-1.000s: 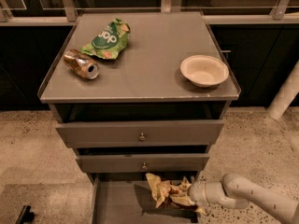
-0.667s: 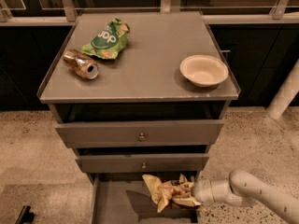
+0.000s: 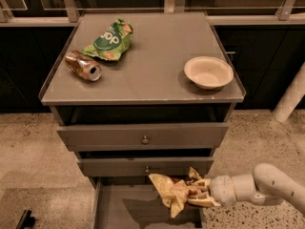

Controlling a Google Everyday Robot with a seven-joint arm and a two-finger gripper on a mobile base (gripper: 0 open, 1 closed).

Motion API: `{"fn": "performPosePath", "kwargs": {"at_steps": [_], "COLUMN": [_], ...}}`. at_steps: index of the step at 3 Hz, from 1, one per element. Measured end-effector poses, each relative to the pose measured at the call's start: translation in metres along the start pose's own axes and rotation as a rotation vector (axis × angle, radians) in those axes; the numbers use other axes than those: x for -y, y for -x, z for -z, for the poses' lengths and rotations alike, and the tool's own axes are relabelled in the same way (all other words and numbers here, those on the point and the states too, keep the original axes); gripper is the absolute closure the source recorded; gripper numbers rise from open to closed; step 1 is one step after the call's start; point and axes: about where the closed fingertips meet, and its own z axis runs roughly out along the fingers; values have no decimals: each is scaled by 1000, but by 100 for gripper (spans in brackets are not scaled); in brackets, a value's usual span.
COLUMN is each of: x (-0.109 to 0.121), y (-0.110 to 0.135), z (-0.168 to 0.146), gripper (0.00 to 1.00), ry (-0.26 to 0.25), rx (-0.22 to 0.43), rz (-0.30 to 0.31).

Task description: Pick brown chip bag from bottom drawer and place on counter

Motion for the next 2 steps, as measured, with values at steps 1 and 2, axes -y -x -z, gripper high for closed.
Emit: {"fn": "performPosePath", "kwargs": {"at_steps": [1, 2], "x": [2, 2], "y": [24, 26], "z": [22, 23], "gripper": [100, 100], "ry": [-30, -32], "rx": [-1, -3], "rz": [29, 32]}}
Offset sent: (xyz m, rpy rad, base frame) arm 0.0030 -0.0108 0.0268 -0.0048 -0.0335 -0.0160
